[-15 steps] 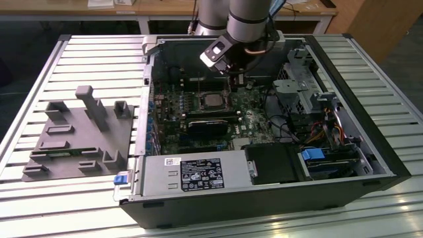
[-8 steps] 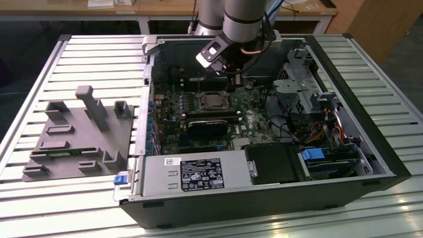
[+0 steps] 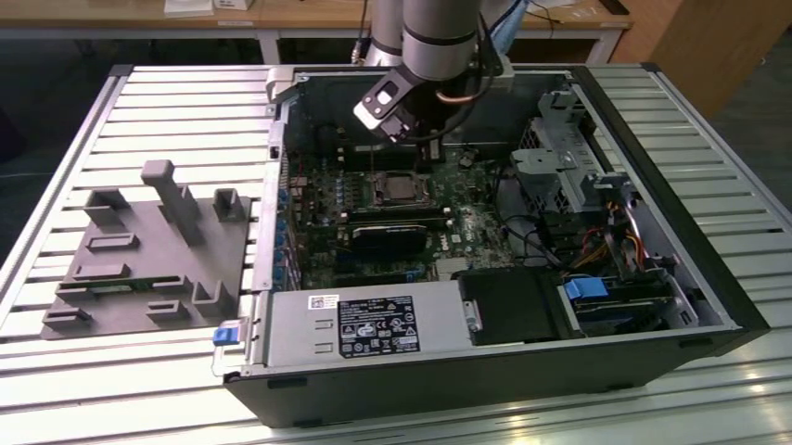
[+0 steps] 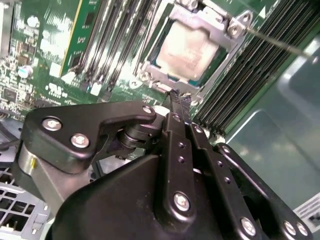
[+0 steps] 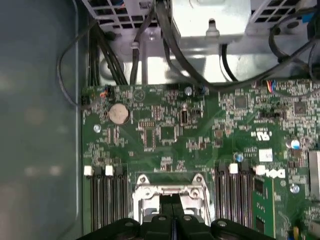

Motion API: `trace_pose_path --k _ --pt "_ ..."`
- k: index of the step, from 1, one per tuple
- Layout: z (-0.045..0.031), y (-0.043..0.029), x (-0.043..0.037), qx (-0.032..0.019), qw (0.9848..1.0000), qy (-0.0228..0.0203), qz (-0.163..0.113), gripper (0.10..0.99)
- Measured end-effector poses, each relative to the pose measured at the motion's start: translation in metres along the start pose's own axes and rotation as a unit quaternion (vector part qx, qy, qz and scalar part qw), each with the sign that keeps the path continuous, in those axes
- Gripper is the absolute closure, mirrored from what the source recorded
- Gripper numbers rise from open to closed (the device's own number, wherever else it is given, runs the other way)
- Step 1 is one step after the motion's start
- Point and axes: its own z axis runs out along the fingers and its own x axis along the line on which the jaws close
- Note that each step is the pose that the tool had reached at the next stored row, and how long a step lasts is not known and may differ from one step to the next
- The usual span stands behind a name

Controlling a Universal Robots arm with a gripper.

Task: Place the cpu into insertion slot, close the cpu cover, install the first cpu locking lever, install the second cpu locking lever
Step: 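Close the cpu cover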

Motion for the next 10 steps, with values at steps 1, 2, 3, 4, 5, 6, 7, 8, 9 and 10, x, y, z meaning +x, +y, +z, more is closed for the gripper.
trace_pose_path --k 1,2,3,4,5,6,7,8,9,10 --pt "0.0002 -0.0031 -0.0002 -0.0028 1.0 -0.0001 0.0 0.98" --pt "0.0003 -0.0062 -0.0003 -0.0054 1.0 -0.0006 0.0 0.98" --pt "0.0006 -0.0093 -0.0005 -0.0076 1.0 -0.0016 -0.001 0.98" --pt "0.0008 -0.012 -0.0007 -0.0091 1.0 -0.0033 -0.001 0.98" --pt "0.0011 -0.0145 -0.0008 -0.0102 0.9999 -0.0058 -0.001 0.98" --pt "0.0014 -0.0167 -0.001 -0.0111 0.9999 -0.0085 -0.001 0.98" --pt "0.0018 -0.0188 -0.0011 -0.0118 0.9999 -0.0113 -0.001 0.98" --pt "0.0021 -0.021 -0.0012 -0.0125 0.9998 -0.0136 -0.002 0.98" --pt "0.0025 -0.0239 -0.0014 -0.0134 0.9998 -0.0151 -0.002 0.98" --pt "0.0029 -0.0267 -0.0016 -0.0143 0.9998 -0.0157 -0.002 0.98"
